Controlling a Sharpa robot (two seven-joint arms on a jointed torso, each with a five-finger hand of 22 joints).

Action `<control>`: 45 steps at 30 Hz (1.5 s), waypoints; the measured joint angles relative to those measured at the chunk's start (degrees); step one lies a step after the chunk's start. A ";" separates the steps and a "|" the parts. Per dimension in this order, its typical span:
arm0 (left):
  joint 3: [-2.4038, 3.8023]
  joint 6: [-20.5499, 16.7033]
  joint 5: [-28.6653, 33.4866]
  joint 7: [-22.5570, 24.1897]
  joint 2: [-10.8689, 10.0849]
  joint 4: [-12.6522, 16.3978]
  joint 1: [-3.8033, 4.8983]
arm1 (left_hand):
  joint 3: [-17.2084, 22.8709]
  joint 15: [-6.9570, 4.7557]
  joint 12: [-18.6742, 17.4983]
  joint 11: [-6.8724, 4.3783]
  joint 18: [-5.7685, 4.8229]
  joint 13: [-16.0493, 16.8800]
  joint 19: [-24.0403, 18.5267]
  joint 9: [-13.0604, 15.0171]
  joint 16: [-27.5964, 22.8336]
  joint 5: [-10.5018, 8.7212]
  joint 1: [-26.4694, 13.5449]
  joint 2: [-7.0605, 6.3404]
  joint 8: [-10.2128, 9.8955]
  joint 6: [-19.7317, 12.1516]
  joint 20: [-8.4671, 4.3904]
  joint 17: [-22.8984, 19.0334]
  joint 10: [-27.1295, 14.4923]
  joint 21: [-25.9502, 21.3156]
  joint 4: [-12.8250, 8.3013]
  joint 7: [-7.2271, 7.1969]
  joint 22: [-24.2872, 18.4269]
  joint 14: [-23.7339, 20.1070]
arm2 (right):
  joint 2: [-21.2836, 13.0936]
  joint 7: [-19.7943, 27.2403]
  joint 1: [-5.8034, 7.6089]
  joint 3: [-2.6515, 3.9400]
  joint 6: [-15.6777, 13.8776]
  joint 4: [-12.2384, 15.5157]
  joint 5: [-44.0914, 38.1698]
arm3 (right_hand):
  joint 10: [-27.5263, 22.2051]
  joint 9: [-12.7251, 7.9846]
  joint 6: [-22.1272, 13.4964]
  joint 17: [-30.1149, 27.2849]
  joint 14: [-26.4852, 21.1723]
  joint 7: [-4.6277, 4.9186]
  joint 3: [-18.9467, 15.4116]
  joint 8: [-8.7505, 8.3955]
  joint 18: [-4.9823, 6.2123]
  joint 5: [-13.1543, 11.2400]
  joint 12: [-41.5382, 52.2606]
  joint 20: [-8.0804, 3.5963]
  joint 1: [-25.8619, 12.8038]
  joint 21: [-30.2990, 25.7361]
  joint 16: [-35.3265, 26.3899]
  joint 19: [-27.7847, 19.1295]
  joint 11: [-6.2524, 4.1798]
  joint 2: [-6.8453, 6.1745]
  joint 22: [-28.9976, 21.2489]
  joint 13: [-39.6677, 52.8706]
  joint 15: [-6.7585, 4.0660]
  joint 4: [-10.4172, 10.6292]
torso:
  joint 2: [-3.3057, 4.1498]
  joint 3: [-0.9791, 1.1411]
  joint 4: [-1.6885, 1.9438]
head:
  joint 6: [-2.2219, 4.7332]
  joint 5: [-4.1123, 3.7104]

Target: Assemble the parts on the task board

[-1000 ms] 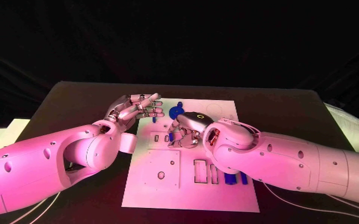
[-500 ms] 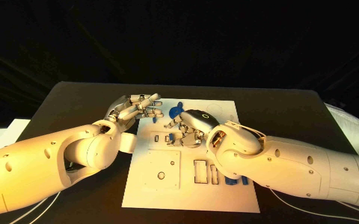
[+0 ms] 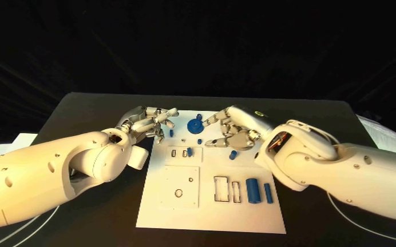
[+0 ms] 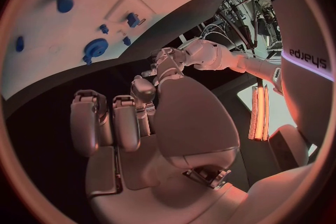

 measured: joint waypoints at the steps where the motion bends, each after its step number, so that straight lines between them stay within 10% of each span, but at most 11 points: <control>1: 0.04 0.91 -2.18 -2.60 0.00 -0.13 0.60 | -0.62 -0.04 2.62 -0.39 0.00 2.32 0.18 0.57 2.75 0.00 -1.24 0.18 0.72 0.34 -0.19 0.67 -0.42 2.22 0.98 -0.17 2.66 -0.02 | -1.15 0.50 0.66 0.04 0.20 0.23 1.76 | 0.05 0.09 0.40 0.01 0.00 -0.14 0.23 0.00 0.00 0.35 0.31 -0.11 0.39 -0.18 -0.30 -0.11 -0.06 0.39 0.00 0.14 0.00 -0.23 | -0.18 0.05 -0.07 | -0.07 0.07; 9: 0.21 12.88 -23.76 -26.51 1.72 -0.96 5.44 | -4.95 -1.34 27.33 -1.82 -3.57 25.44 7.17 7.52 12.84 -2.96 -5.75 3.23 9.24 0.59 -1.21 1.17 -3.47 18.99 5.37 -1.93 25.73 0.06 | -7.81 3.57 3.91 0.11 0.22 -0.17 17.57 | 0.25 0.16 0.96 0.05 0.00 -0.11 1.41 0.45 -0.01 2.22 -0.12 -0.37 1.80 -1.01 -1.31 -1.40 -0.39 1.80 -0.68 -0.69 0.00 -1.07 | -1.42 0.35 -0.78 | -0.55 0.56; 15: 0.20 21.49 -35.65 -37.90 5.71 -3.92 8.11 | -7.39 -1.75 34.87 -2.41 -3.57 32.71 7.65 14.45 12.84 -4.32 -7.10 3.98 16.02 -2.60 -1.54 1.17 -4.06 20.38 5.44 -2.62 27.18 0.06 | -8.87 4.64 4.47 0.08 -0.16 -1.89 24.43 | 0.13 0.16 0.96 0.04 0.00 -0.11 1.41 0.45 0.00 2.46 -0.68 -0.21 1.80 -1.28 -1.62 -1.64 -0.50 1.80 -1.09 -0.95 0.00 -1.07 | -2.04 0.58 -1.00 | -0.93 0.90; 26: -0.15 27.36 -44.79 -45.09 13.08 -10.27 8.81 | -11.49 -2.56 40.85 -3.42 -4.43 38.54 7.63 23.15 12.84 -4.98 -10.39 5.30 23.40 -5.76 -2.36 1.16 -2.61 21.99 5.60 -3.72 27.18 0.04 | -8.62 4.91 4.63 0.06 -0.03 -2.91 28.00 | 0.02 0.15 0.95 0.03 0.00 -0.11 1.41 0.45 0.00 2.46 -0.91 -0.41 1.80 -1.53 -1.97 -1.84 -0.55 1.80 -1.50 -1.30 0.00 -1.07 | -2.49 0.72 -0.88 | -1.51 1.02; 45: -1.68 34.38 -48.81 -47.78 19.57 -16.19 8.82 | -14.02 -2.96 42.75 -3.94 -4.42 40.82 7.63 26.99 12.84 -4.98 -12.58 5.82 25.99 -6.99 -2.77 1.15 -1.68 23.49 5.63 -4.14 27.16 0.05 | -7.86 4.56 4.64 0.03 0.61 -3.54 28.58 | -0.26 0.13 0.95 0.02 0.00 -0.12 1.41 0.45 -0.01 2.67 -1.43 -0.41 1.80 -1.77 -2.29 -2.24 -0.47 1.80 -2.12 -1.79 0.00 -1.07 | -2.45 0.65 -0.83 | -2.68 0.83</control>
